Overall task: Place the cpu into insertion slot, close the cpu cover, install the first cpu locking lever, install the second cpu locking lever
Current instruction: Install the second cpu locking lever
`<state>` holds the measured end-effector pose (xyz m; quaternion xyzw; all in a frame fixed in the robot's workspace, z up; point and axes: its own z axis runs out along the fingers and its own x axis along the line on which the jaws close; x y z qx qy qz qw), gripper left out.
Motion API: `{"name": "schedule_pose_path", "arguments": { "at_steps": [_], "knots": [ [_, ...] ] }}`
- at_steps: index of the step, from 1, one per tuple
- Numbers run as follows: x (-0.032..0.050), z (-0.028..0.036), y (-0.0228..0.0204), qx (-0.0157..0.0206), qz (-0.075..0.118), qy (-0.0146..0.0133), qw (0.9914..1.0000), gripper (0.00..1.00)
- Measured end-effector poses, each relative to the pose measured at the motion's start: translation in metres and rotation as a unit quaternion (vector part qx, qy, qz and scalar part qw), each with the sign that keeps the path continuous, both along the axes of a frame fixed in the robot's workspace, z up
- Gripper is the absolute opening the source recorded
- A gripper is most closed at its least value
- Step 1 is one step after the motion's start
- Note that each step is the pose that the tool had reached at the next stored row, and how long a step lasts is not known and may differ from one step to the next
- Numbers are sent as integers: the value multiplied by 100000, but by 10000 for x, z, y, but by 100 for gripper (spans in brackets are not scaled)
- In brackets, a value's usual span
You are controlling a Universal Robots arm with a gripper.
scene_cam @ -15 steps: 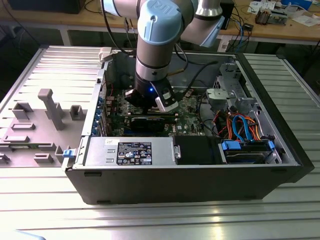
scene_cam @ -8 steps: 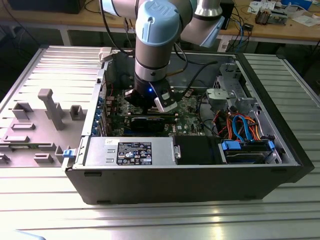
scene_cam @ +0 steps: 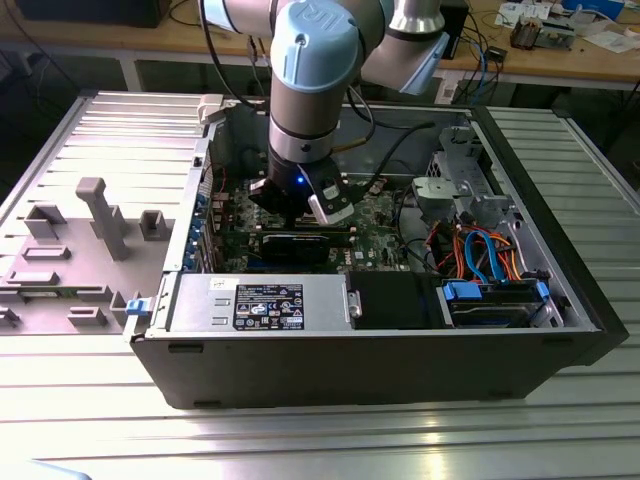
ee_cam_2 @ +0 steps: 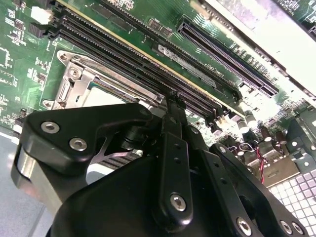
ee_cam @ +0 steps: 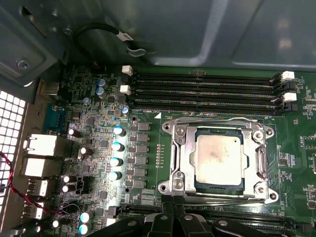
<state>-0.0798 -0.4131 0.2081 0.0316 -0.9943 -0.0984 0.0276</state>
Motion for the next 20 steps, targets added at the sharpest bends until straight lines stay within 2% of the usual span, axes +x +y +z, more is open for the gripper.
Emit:
{"name": "schedule_pose_path", "arguments": {
  "at_steps": [6, 9, 14, 16, 20],
  "knots": [
    [-23, 0, 0, 67, -12, -42, 100000, 11],
    [-35, -1, 2, 210, -60, -413, 99999, 11],
    [-48, -13, 4, 410, -69, -819, 99996, 11],
    [-74, -18, 4, 459, -69, -964, 99994, 11],
    [-73, -31, 7, 631, -147, -1075, 99992, 11]
  ]
}}
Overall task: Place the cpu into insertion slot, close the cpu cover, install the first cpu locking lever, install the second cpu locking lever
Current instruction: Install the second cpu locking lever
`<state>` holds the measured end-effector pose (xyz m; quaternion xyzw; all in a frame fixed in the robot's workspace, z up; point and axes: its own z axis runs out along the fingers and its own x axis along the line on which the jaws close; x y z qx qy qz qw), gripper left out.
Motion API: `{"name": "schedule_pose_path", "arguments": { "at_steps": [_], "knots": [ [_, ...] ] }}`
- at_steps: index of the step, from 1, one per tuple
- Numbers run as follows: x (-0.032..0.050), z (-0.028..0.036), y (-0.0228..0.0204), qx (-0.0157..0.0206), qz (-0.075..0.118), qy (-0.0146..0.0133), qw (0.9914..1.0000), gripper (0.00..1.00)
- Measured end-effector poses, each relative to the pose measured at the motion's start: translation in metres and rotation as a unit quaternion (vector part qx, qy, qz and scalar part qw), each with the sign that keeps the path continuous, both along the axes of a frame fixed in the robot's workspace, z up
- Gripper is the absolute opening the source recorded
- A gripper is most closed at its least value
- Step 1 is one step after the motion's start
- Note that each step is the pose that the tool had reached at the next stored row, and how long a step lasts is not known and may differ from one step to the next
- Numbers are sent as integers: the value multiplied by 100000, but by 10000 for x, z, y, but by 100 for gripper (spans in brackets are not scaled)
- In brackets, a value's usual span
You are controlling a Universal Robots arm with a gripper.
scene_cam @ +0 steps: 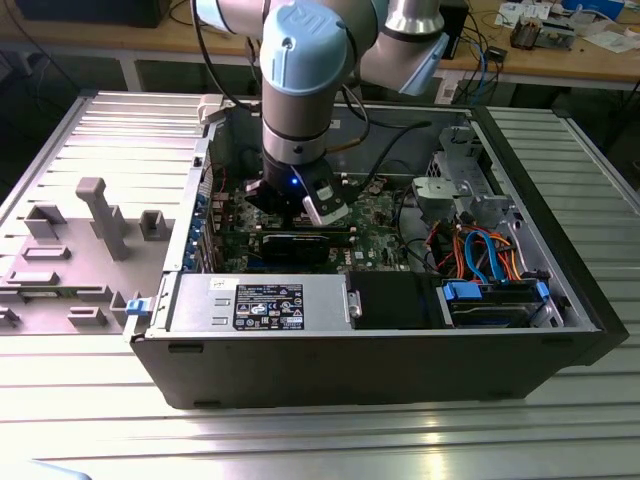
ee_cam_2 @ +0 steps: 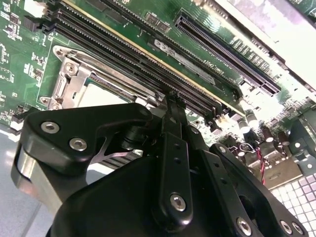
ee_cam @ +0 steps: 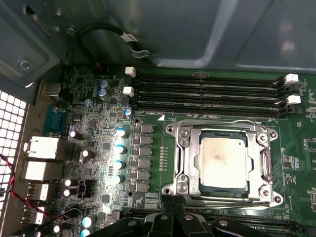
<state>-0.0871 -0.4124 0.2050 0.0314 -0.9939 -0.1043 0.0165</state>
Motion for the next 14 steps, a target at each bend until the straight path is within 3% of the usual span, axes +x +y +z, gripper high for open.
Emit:
{"name": "schedule_pose_path", "arguments": {
  "at_steps": [14],
  "knots": [
    [-30, -35, 28, 849, -75, -442, 99995, 11]
  ]
}}
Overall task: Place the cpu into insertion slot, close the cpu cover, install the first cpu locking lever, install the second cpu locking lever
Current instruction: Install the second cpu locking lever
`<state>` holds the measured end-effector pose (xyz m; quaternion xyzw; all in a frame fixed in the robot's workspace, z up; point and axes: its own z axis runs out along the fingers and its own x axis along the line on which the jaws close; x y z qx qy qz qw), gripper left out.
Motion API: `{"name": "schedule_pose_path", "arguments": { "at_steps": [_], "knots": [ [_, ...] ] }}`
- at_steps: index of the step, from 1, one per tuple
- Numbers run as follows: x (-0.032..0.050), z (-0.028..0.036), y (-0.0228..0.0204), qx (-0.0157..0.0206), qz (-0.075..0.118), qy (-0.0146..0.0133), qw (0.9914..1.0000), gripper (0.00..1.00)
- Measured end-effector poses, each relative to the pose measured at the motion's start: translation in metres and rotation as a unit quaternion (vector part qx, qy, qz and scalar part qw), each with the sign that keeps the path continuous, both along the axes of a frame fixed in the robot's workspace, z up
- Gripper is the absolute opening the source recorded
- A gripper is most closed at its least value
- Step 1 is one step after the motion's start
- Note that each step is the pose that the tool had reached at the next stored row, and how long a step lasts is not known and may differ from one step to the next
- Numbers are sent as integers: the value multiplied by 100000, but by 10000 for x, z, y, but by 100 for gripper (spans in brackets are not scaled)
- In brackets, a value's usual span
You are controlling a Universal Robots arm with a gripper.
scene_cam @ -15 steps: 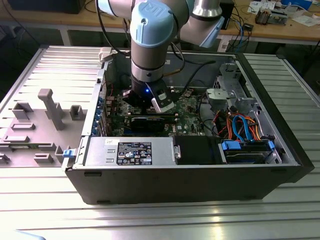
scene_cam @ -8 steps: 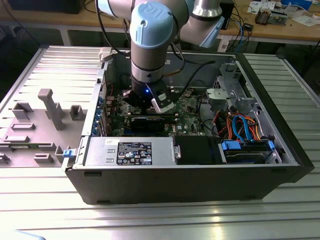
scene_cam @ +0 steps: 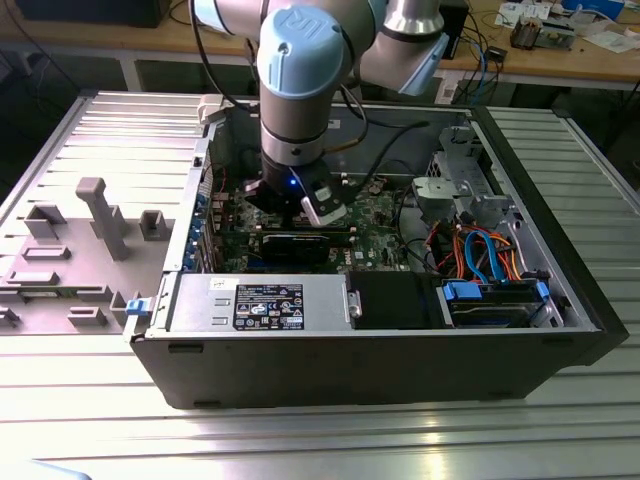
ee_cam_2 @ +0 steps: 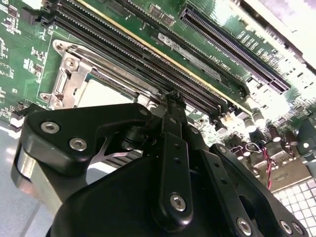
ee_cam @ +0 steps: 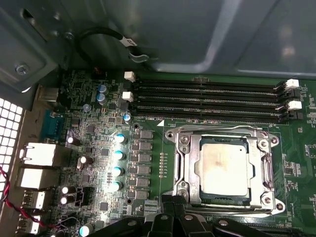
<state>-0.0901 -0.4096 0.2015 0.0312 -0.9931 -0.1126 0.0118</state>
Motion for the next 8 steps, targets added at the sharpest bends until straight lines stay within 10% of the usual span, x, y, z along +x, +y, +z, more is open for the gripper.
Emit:
{"name": "schedule_pose_path", "arguments": {
  "at_steps": [8],
  "knots": [
    [-18, -28, 25, 198, -10, -242, 100000, 11]
  ]
}}
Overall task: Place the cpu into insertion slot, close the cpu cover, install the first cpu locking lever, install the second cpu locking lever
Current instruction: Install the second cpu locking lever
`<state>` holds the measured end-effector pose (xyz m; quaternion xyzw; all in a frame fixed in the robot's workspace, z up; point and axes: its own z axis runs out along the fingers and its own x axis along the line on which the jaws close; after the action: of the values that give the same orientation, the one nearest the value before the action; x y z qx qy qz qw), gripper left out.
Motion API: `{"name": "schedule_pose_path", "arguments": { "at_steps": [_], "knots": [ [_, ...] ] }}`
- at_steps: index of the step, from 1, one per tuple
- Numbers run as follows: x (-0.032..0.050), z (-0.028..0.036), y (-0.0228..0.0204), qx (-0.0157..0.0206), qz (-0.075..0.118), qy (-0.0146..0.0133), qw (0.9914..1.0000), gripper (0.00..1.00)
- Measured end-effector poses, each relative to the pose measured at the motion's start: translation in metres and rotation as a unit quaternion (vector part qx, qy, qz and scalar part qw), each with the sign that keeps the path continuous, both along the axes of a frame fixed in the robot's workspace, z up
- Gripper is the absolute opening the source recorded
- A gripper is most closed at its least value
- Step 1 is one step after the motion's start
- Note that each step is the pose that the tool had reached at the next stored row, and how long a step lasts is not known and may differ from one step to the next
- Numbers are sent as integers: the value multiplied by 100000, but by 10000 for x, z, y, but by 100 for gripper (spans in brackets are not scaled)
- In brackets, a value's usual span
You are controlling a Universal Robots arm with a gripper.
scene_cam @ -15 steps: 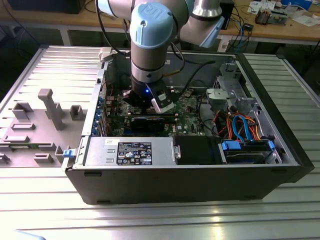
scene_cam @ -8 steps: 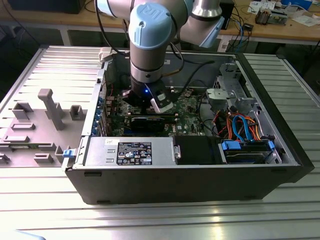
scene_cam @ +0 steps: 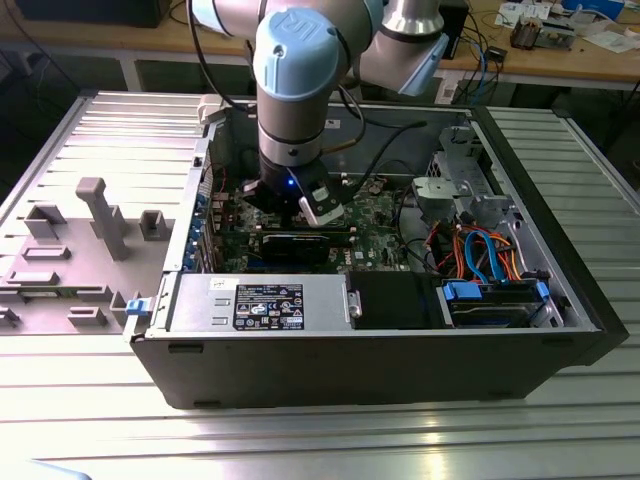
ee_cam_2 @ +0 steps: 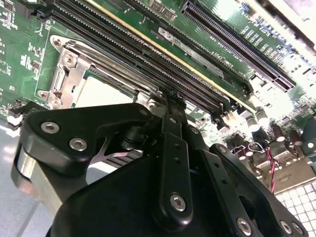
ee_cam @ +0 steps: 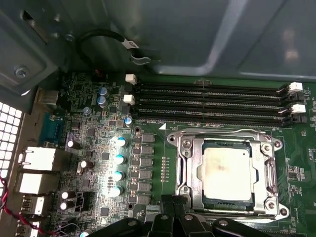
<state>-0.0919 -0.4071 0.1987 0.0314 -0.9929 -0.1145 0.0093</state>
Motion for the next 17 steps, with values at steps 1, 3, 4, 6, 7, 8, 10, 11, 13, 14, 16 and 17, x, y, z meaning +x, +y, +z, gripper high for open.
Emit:
{"name": "schedule_pose_path", "arguments": {
  "at_steps": [1, 3, 4, 6, 7, 8, 10, 11, 13, 14, 16, 17],
  "knots": [
    [-1, -4, 0, -50, 1, -69, 100000, 11],
    [0, -6, 2, -863, 2, -125, 99996, 11],
    [1, -5, 3, -982, 2, -130, 99995, 11],
    [0, 1, 2, -1076, 5, -132, 99994, 11],
    [-2, 10, 1, -1099, 1, -128, 99994, 11],
    [-2, 23, 0, -1114, -2, -126, 99994, 11],
    [-3, 56, 1, -1089, -2, -122, 99994, 11],
    [-3, 103, 1, -1086, 1, -123, 99994, 11],
    [-3, 242, 1, -1090, -1, -119, 99994, 11],
    [-3, 270, 1, -1090, -1, -119, 99994, 11],
    [-3, 271, 2, -1072, 0, -130, 99994, 11],
    [-3, 273, 2, -1080, -4, -124, 99994, 11]
  ]
}}
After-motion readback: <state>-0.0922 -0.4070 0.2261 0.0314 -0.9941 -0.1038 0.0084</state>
